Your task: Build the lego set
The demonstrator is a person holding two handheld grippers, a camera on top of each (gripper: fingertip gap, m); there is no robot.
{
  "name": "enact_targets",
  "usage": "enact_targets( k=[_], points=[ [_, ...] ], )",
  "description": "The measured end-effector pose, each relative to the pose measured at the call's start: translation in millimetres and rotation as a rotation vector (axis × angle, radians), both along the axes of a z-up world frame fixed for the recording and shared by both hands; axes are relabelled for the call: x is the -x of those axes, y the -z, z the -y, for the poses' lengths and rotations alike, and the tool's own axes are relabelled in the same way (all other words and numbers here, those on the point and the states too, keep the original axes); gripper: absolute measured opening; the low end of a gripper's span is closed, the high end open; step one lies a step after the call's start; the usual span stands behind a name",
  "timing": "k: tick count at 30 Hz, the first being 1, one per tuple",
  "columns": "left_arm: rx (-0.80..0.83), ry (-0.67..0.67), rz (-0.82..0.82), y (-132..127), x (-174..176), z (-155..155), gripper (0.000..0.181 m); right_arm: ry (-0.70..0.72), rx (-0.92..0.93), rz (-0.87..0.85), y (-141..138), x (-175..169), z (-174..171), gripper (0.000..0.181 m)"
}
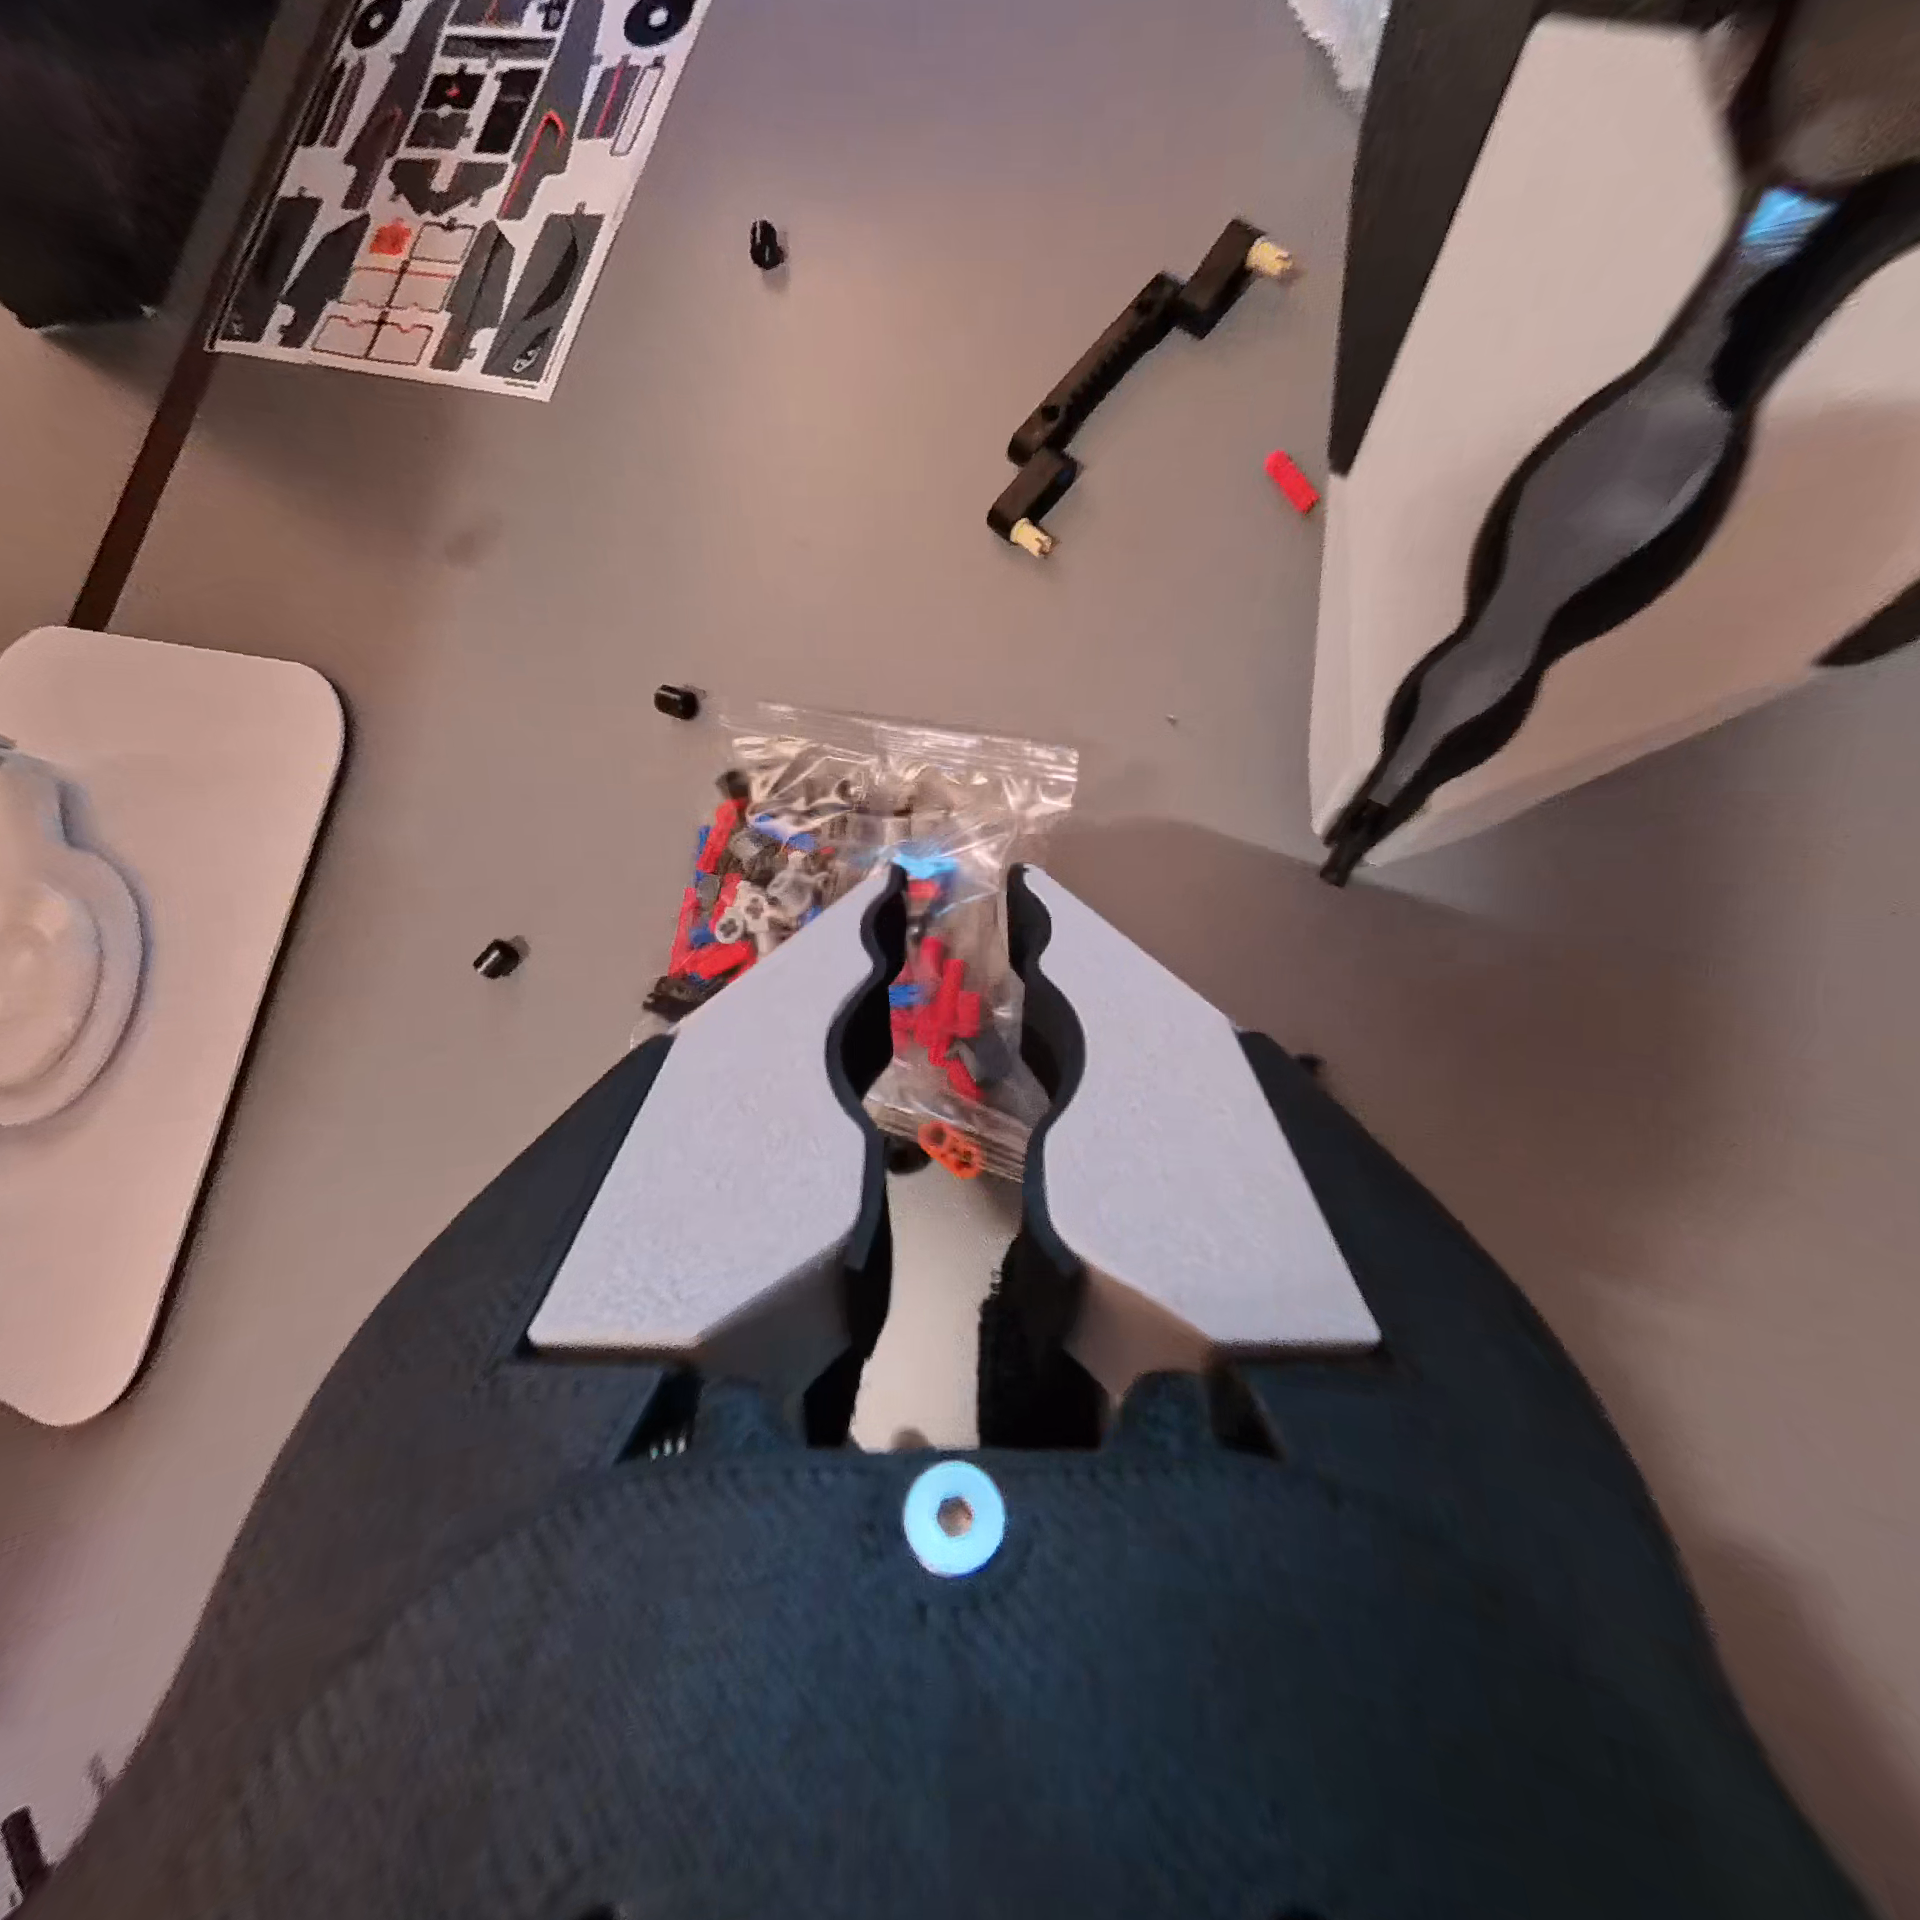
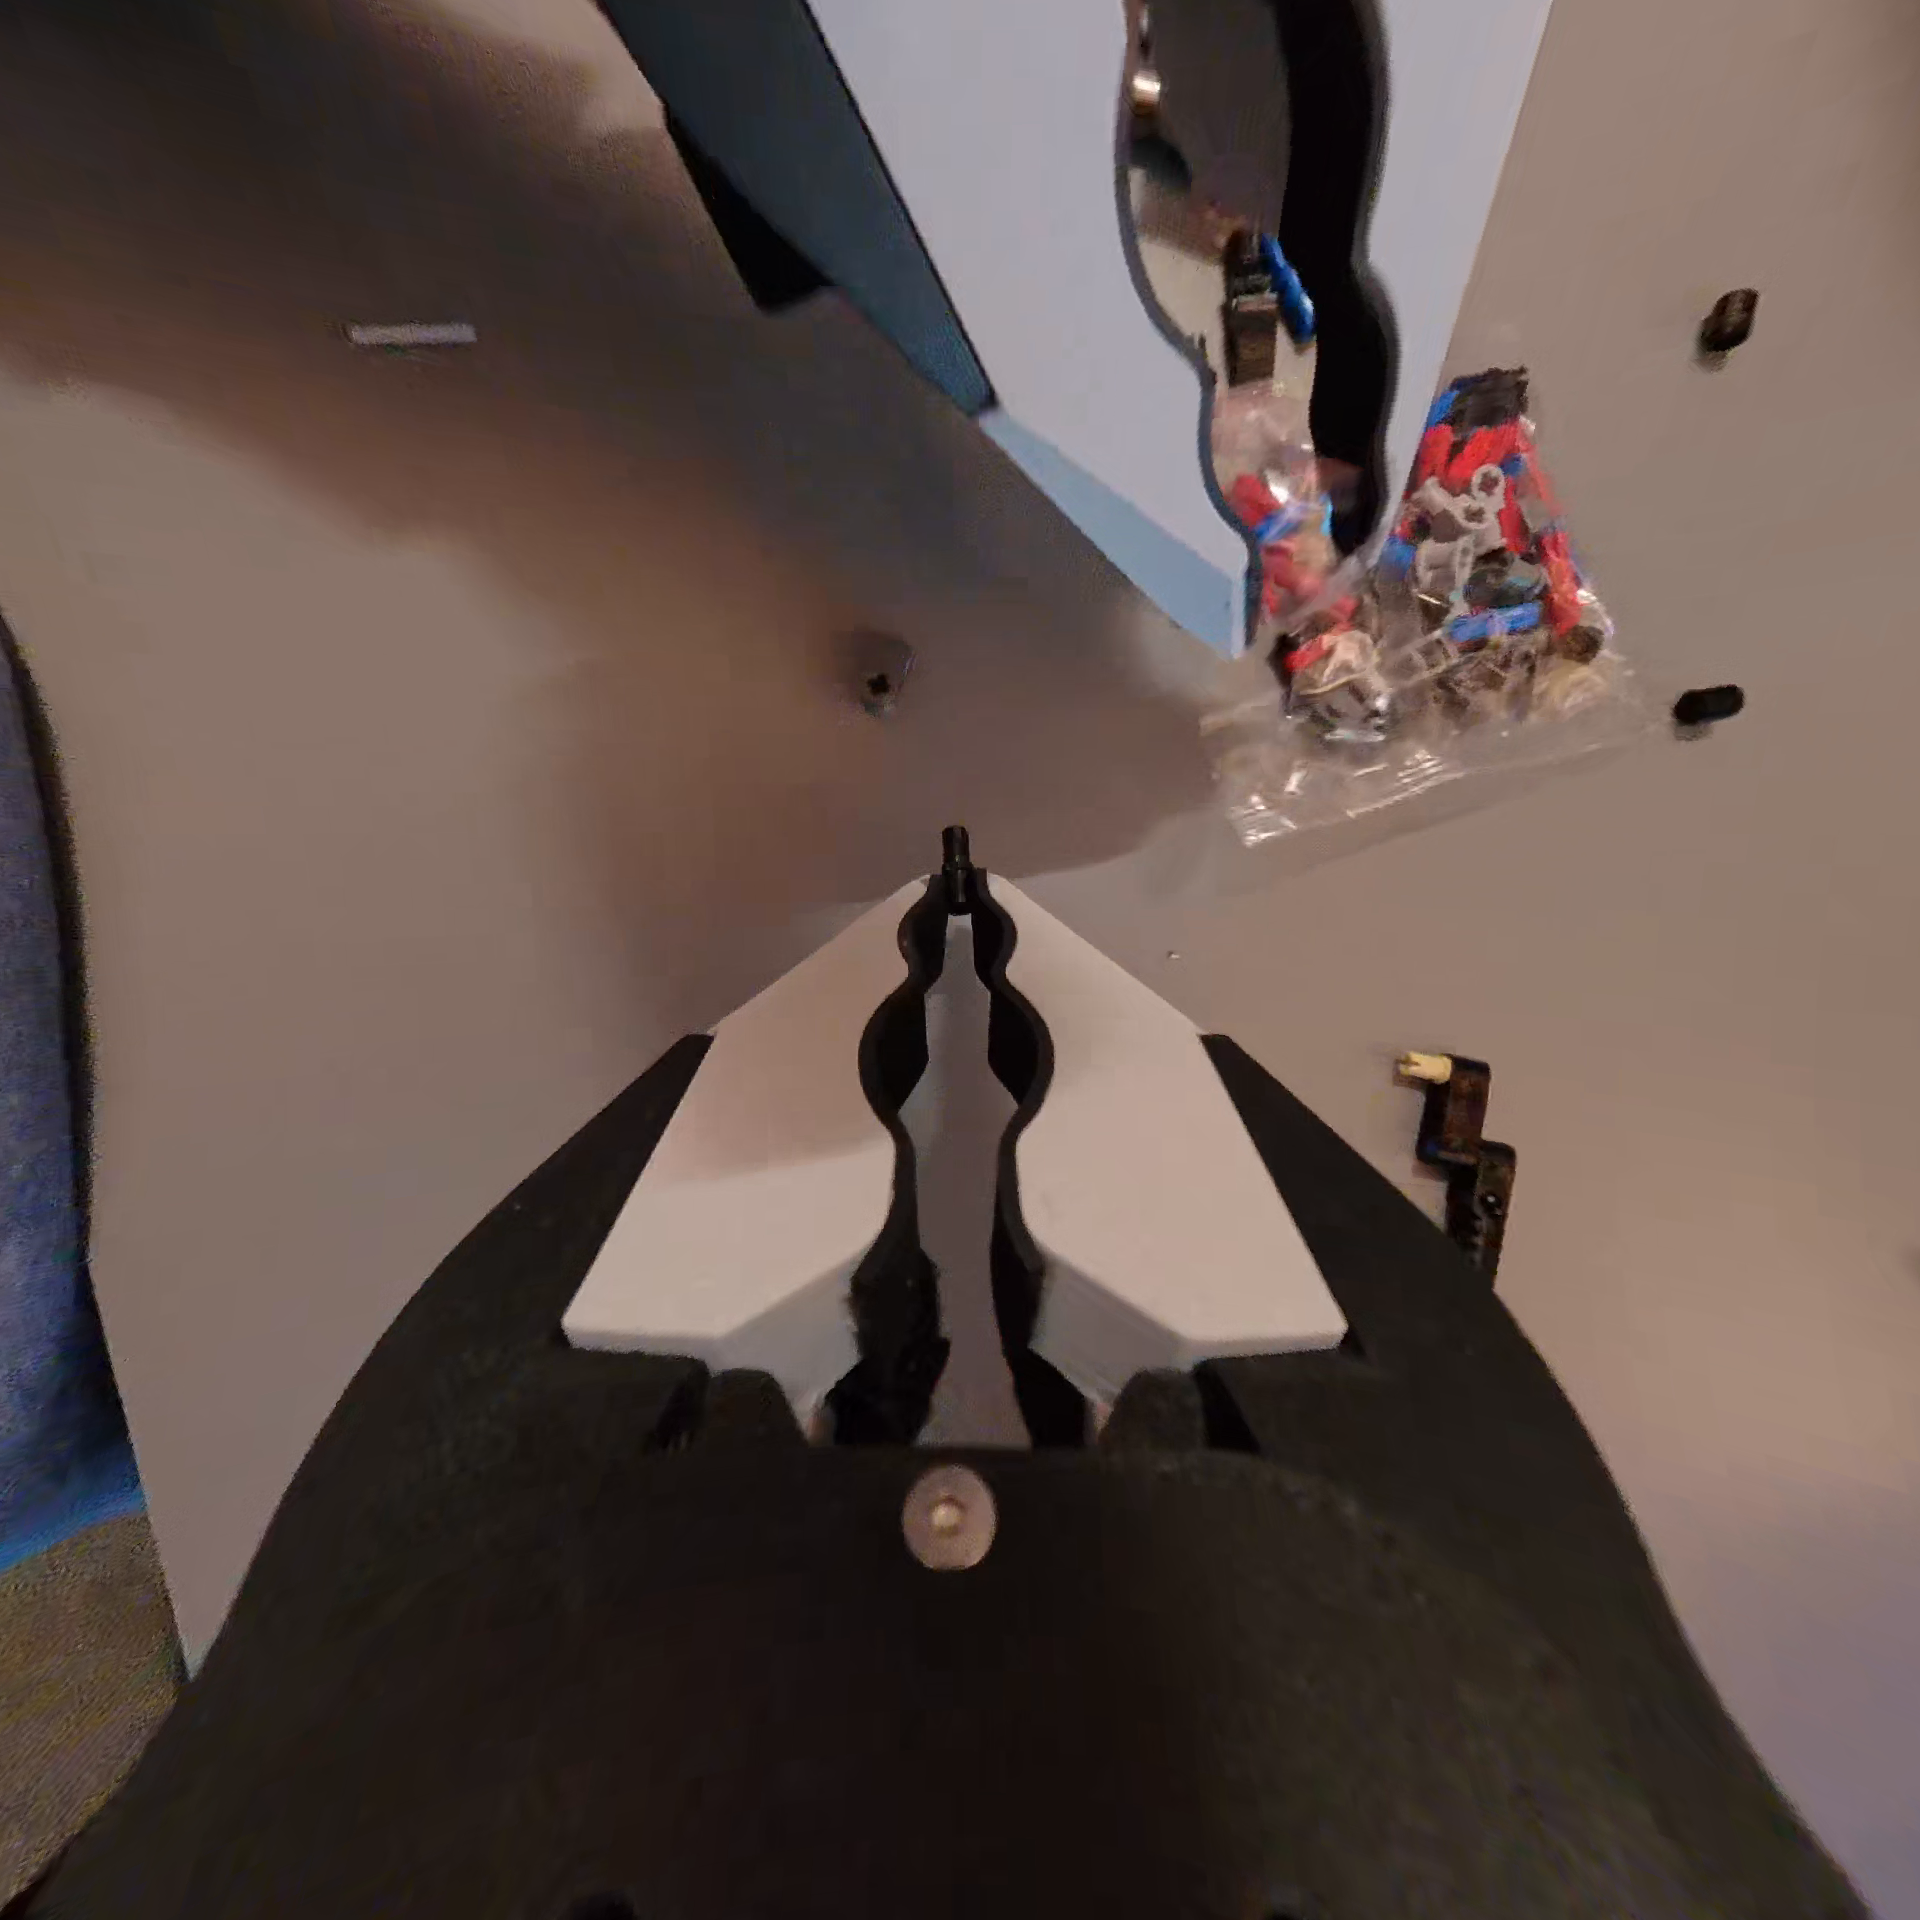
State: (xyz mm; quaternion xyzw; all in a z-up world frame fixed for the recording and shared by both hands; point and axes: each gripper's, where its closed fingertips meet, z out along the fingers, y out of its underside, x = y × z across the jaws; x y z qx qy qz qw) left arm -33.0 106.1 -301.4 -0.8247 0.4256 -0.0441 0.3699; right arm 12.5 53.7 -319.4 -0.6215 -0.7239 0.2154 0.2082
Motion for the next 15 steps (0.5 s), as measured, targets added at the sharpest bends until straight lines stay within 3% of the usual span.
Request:
enact_targets(
  k=[11,15],
  points=[
    [0.014,0.026,-0.025,-1.5,6.4,25.9,0.043,-0.011,-0.082,0.082,13.4,-3.1,6.9,0.004],
    [0.02,0.022,-0.014,-5.2,8.5,29.2,0.052,-0.003,-0.087,0.102,12.4,-4.4,8.1,0.018]
  ],
)
